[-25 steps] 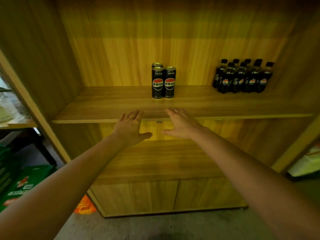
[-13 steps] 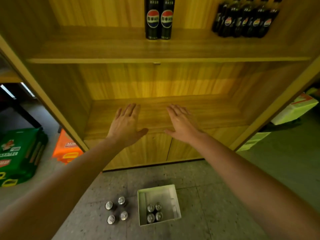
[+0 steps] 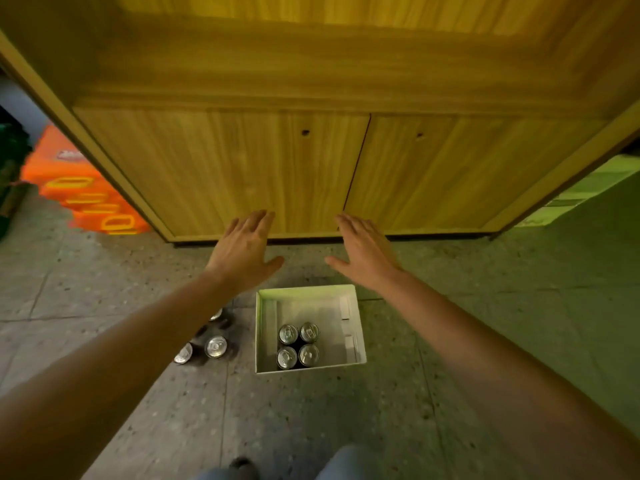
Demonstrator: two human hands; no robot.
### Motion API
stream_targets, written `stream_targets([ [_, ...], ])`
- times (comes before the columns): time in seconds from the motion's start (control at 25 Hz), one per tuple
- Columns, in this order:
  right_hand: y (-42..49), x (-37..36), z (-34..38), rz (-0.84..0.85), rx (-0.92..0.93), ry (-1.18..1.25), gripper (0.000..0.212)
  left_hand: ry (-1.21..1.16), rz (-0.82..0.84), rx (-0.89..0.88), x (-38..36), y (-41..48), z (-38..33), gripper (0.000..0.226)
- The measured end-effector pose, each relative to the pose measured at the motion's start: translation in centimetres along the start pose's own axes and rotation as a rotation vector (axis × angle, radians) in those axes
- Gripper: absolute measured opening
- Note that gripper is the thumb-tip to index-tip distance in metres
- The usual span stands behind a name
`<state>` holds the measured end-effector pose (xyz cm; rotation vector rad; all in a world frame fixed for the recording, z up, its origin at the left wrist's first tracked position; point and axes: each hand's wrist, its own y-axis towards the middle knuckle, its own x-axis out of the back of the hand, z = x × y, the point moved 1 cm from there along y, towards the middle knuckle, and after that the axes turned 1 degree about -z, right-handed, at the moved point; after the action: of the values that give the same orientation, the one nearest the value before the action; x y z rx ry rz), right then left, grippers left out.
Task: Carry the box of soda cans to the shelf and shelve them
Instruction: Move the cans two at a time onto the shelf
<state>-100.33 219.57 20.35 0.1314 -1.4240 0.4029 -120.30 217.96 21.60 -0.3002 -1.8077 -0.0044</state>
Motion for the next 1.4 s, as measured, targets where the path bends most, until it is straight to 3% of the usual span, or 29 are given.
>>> stream_targets([
  [0.24, -0.7, -23.7, -2.7, 0.135, 0.028, 0.061, 0.069, -0.168, 0.218, 0.059, -22.5, -0.8, 6.3, 0.074],
  [0.4, -0.8, -34.0, -4.8, 0.142, -0.058, 0.148, 0.061, -0.564, 0.235, 0.221, -32.1, -0.3, 9.3, 0.065],
  [0.48, -0.8, -37.5, -5.4, 0.132, -0.137, 0.354, 0.064, -0.745, 0.245, 0.274, -35.5, 0.2, 10.1, 0.068],
  [0.6, -0.4, -40.1, -5.1, 0.165, -0.195, 0.696, 0.070, -1.039, 0.308, 0.392, -38.4, 0.4, 10.7, 0.066],
  [0.8, 1.0, -41.6, -5.2, 0.215, -0.174, 0.882, 0.068, -1.192, 0.391, 0.494, -40.2, 1.2, 10.3, 0.064],
  [1.12, 2.9, -42.8, -4.3, 0.187, -0.233, 1.075, 0.074, -1.133, 0.233, 0.440, -41.0, 2.4, 9.1, 0.071],
  [1.4, 2.9, -39.3, -3.8, 0.052, -0.311, 1.232, 0.062, -1.156, 0.142, 0.391, -37.6, 2.2, 7.9, 0.052],
])
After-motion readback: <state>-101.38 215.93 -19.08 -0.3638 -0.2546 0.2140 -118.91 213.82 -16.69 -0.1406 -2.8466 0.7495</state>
